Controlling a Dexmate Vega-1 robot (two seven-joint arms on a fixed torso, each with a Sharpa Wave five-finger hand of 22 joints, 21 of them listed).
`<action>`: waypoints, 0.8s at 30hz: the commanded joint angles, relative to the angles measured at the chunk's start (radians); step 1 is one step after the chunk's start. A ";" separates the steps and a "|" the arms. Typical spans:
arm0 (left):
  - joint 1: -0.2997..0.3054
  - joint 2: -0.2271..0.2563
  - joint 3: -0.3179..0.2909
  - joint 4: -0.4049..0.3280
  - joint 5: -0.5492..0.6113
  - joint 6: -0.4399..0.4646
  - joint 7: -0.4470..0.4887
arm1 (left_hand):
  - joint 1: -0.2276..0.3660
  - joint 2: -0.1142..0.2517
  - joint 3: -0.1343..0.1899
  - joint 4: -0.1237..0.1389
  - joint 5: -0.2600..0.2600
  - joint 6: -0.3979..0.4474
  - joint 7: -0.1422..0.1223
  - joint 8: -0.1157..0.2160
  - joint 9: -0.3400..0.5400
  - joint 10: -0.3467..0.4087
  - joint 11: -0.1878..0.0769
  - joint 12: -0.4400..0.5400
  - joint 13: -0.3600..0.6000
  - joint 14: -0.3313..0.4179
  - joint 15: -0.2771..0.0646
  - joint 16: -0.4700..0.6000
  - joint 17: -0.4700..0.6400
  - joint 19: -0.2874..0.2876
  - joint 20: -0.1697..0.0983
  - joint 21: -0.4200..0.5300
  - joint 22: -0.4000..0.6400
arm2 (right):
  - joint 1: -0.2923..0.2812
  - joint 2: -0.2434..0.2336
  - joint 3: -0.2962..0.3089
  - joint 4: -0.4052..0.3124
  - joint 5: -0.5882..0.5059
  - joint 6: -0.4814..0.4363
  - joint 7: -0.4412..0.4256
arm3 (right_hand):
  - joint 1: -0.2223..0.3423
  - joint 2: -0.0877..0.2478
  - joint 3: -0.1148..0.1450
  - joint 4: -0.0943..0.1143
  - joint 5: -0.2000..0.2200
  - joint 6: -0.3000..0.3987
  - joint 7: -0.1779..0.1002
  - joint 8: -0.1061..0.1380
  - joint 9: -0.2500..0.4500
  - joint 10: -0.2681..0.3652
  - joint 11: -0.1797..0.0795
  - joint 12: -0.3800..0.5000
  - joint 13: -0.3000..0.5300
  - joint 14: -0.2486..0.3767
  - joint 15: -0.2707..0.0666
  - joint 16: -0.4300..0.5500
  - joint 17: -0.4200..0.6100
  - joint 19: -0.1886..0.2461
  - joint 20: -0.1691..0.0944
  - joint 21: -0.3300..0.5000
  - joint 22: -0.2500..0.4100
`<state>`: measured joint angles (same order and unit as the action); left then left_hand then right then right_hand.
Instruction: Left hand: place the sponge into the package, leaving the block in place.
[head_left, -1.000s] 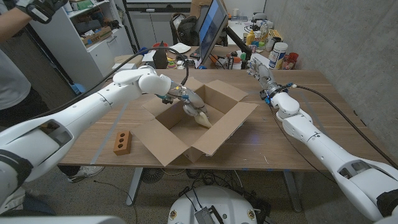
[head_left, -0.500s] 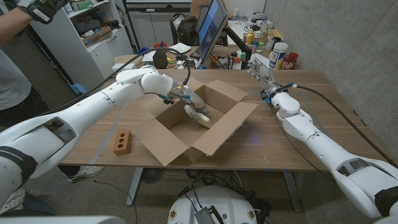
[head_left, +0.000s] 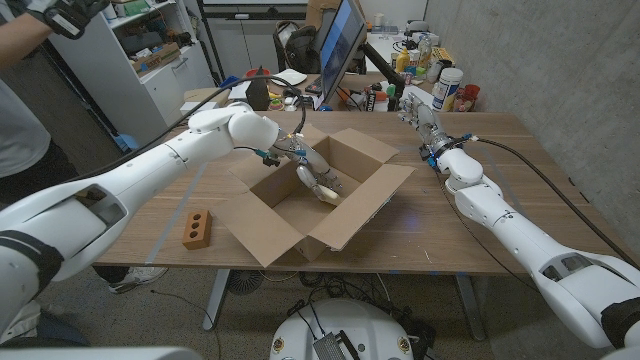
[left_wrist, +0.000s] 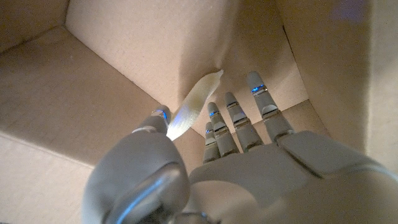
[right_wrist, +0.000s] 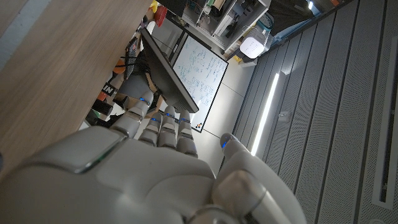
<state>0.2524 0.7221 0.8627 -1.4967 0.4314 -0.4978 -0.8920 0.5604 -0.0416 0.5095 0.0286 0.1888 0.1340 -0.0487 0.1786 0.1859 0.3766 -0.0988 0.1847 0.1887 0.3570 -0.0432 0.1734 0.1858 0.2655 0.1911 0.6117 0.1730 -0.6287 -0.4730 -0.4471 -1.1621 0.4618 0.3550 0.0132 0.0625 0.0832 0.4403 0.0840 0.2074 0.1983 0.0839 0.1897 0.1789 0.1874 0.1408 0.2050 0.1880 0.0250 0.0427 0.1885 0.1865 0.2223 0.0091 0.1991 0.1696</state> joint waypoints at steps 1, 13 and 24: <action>0.005 0.020 -0.014 -0.035 -0.023 0.033 -0.003 | -0.018 0.000 -0.011 0.003 0.005 -0.010 0.004 0.005 -0.001 -0.029 0.010 -0.001 0.003 -0.036 0.006 0.000 0.001 -0.036 0.006 -0.023 0.003 | -0.011 -0.010 0.003 -0.020 -0.002 0.000 -0.004 | -0.004 -0.007 0.000 0.000 0.004 0.008 0.004 0.001 0.005 0.004 -0.002 -0.004 0.006 0.005 0.008 0.001 0.000 0.005 0.007 -0.004 0.004; 0.018 0.047 -0.046 -0.068 -0.014 0.040 0.040 | -0.029 0.006 -0.018 0.003 0.005 -0.022 0.006 0.005 -0.001 -0.074 0.017 -0.001 0.003 -0.101 0.025 -0.001 -0.002 -0.101 0.004 -0.065 0.004 | 0.001 -0.002 -0.005 -0.017 -0.003 -0.009 0.002 | -0.004 -0.006 0.000 0.000 0.004 0.009 0.004 0.001 0.005 0.004 0.000 -0.005 0.005 0.006 0.008 0.001 0.000 0.005 0.007 -0.004 0.004; 0.024 0.066 -0.083 -0.089 -0.037 0.047 0.067 | -0.047 -0.008 -0.035 0.005 0.002 -0.007 0.006 0.012 -0.002 -0.073 0.021 0.007 0.003 -0.113 0.024 0.005 -0.002 -0.109 -0.006 -0.078 0.004 | 0.014 0.004 -0.013 -0.010 -0.013 -0.012 0.003 | -0.005 -0.005 0.000 -0.001 0.004 0.009 0.004 0.001 0.005 0.004 0.000 -0.004 0.005 0.006 0.008 0.001 0.000 0.005 0.006 -0.003 0.004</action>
<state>0.2667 0.7668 0.8155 -1.5593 0.4067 -0.4574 -0.8607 0.5224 -0.0460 0.4837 0.0332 0.1887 0.1143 -0.0426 0.1846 0.1813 0.3064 -0.0821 0.1847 0.1886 0.2465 -0.0181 0.1735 0.1812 0.1628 0.1797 0.5361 0.1748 -0.6263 -0.4745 -0.4528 -1.1767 0.4580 0.3495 0.0150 0.0625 0.0832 0.4403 0.0842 0.2074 0.1983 0.0839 0.1897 0.1789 0.1874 0.1408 0.2050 0.1880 0.0250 0.0426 0.1885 0.1864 0.2223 0.0091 0.1991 0.1696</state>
